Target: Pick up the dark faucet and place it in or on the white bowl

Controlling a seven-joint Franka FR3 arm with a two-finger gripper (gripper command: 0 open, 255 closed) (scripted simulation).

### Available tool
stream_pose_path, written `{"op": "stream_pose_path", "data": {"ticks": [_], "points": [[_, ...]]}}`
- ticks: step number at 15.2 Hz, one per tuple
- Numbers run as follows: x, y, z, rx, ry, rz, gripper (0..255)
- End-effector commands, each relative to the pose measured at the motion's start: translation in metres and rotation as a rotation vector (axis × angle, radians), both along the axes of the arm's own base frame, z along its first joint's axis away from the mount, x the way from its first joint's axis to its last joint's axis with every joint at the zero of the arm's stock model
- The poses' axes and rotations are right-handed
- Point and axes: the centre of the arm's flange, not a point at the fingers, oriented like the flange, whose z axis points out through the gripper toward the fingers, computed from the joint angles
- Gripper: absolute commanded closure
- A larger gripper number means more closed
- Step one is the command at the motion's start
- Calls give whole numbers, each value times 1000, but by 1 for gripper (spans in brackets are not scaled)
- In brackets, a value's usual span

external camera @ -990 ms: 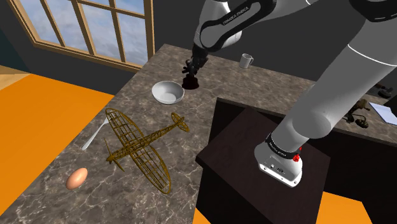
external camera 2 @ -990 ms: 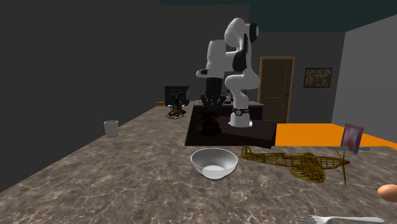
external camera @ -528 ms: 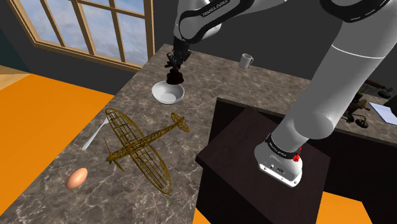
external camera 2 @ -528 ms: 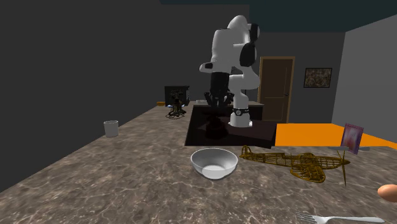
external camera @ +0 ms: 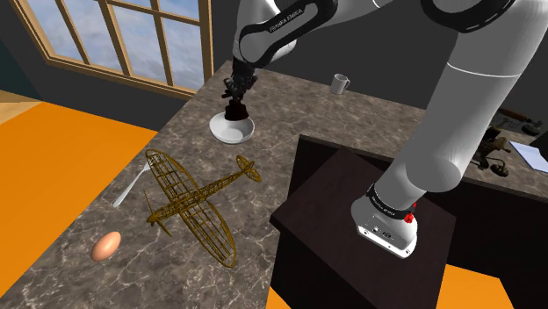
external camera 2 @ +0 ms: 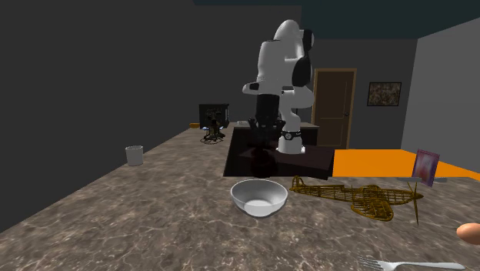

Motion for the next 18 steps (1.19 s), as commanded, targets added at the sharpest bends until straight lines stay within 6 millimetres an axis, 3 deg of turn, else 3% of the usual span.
{"op": "stream_pose_path", "data": {"ticks": [1, 13, 18], "points": [[0, 1, -11, 0, -1, 0, 255], [0, 1, -76, 0, -1, 0, 255], [0, 1, -76, 0, -1, 0, 255]]}}
